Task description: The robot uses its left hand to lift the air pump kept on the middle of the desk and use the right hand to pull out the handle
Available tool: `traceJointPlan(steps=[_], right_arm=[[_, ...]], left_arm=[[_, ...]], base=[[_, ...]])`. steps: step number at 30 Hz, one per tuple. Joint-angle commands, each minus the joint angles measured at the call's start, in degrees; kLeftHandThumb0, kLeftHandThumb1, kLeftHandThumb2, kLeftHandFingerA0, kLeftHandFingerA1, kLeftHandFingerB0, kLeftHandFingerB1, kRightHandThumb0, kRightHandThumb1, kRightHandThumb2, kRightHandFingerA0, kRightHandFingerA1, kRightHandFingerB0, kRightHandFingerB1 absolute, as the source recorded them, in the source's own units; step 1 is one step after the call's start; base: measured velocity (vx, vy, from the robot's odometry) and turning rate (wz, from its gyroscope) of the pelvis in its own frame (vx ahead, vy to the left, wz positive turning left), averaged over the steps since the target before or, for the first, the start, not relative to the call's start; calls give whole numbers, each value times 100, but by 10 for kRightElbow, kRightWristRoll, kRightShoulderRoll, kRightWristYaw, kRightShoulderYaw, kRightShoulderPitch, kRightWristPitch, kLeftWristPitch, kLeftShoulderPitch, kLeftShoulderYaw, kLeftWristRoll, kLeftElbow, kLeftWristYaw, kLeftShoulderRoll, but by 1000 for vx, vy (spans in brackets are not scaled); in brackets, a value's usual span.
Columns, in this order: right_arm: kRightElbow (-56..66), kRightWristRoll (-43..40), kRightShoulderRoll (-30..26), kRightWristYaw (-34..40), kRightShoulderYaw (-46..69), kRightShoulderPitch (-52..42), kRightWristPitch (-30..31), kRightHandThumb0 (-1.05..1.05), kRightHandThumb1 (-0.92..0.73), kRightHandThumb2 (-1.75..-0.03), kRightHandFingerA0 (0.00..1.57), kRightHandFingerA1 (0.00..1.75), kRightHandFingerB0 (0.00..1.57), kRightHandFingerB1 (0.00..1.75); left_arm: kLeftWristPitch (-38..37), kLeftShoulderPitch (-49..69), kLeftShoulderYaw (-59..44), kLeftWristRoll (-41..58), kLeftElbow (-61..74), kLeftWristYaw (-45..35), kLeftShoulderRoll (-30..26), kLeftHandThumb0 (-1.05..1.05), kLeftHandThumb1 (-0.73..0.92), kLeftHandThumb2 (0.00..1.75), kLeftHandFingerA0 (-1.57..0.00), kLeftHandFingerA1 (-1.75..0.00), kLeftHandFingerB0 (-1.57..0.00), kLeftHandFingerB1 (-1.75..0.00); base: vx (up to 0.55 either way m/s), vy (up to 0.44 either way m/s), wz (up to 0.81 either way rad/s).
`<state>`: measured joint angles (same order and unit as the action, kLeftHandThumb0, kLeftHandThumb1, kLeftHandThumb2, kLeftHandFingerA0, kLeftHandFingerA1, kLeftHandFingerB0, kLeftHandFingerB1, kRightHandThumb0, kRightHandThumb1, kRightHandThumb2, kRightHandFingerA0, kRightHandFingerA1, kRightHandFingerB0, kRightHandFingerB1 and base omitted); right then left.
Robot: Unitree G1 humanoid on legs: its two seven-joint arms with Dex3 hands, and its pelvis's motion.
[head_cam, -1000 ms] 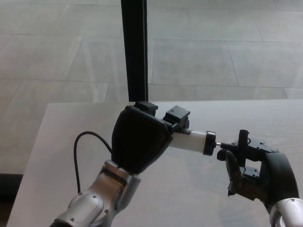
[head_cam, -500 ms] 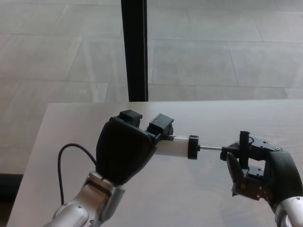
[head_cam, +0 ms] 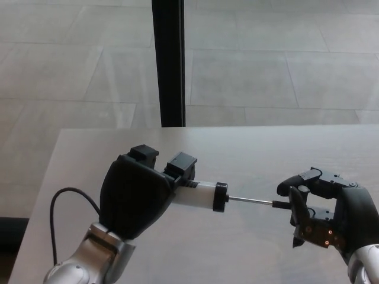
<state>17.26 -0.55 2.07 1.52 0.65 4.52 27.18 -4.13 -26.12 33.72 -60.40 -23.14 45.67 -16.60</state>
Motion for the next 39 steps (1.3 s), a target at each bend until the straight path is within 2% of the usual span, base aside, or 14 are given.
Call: traceJointPlan(steps=[1, 7, 8, 14, 15, 17, 18, 19, 20, 21, 22, 23, 33, 39], right_arm=[[13, 0, -9, 5, 11, -2, -6, -16, -48, -114, 101, 175, 88, 129], [14, -4, -6, 5, 17, -7, -4, -17, -48, -110, 99, 175, 86, 126], [14, -1, -4, 6, 13, -11, -6, -22, -50, -112, 128, 140, 93, 111], [8, -4, -1, 4, 11, -13, -8, -26, -47, -110, 131, 141, 94, 113], [6, -4, -2, 3, 12, -14, -10, -18, -45, -120, 104, 175, 91, 129], [2, -1, -7, 1, 12, -16, -20, -17, -45, -123, 104, 175, 92, 130], [0, -1, -8, 1, 13, -15, -26, -18, -44, -121, 105, 175, 91, 131], [1, 1, -10, 1, 14, -16, -26, -19, -45, -120, 105, 175, 91, 132], [1, 4, -11, 3, 14, -16, -26, -19, -45, -120, 105, 175, 91, 131], [2, 5, -10, 7, 15, -16, -22, -20, -46, -116, 104, 175, 90, 129], [2, 4, -9, 8, 18, -16, -20, -19, -45, -114, 104, 175, 90, 131], [1, 1, -7, 9, 21, -16, -21, -18, -45, -115, 103, 175, 90, 130], [2, 4, -9, 9, 26, -19, -19, -16, -37, -117, 117, 169, 97, 128], [3, 2, -8, 8, 28, -22, -19, -16, -46, -116, 104, 175, 89, 128]], left_arm=[[-24, 17, -12, 8, -5, 2, -26, -23, 40, 120, -94, -175, -77, -147], [-12, 32, -17, 2, 10, -13, -36, -26, 42, 113, -92, -175, -78, -133], [-14, 34, -18, 2, 9, -4, -35, -25, 38, 117, -93, -175, -79, -132], [-16, 35, -23, 5, 15, -4, -32, -26, 37, 118, -93, -175, -77, -138], [-16, 34, -23, 5, 13, -4, -32, -26, 39, 117, -92, -175, -75, -142], [-12, 34, -24, 5, 11, -9, -32, -26, 38, 120, -94, -175, -76, -144], [-14, 31, -25, 6, 8, -7, -33, -34, 41, 115, -120, -138, -90, -116], [-21, 30, -26, 8, 3, 2, -33, -26, 37, 121, -93, -175, -76, -143], [-21, 31, -27, 9, 1, 5, -33, -26, 37, 121, -93, -175, -75, -147], [-17, 30, -27, 5, -2, 8, -33, -35, 39, 114, -121, -139, -93, -120], [-16, 30, -28, 4, -4, 6, -33, -36, 42, 115, -120, -139, -92, -121], [-16, 31, -29, 4, -3, 4, -34, -26, 38, 118, -92, -175, -71, -154], [-25, 58, -49, 25, 20, -36, -66, -30, 49, 113, -91, -175, -71, -142], [-39, 71, -54, 24, 15, -16, -73, -26, 42, 111, -92, -175, -72, -145]], base=[[0, 0, 0], [0, 0, 0], [0, 0, 0], [0, 0, 0], [0, 0, 0], [0, 0, 0], [0, 0, 0], [0, 0, 0], [0, 0, 0], [0, 0, 0], [0, 0, 0], [0, 0, 0], [0, 0, 0], [0, 0, 0]])
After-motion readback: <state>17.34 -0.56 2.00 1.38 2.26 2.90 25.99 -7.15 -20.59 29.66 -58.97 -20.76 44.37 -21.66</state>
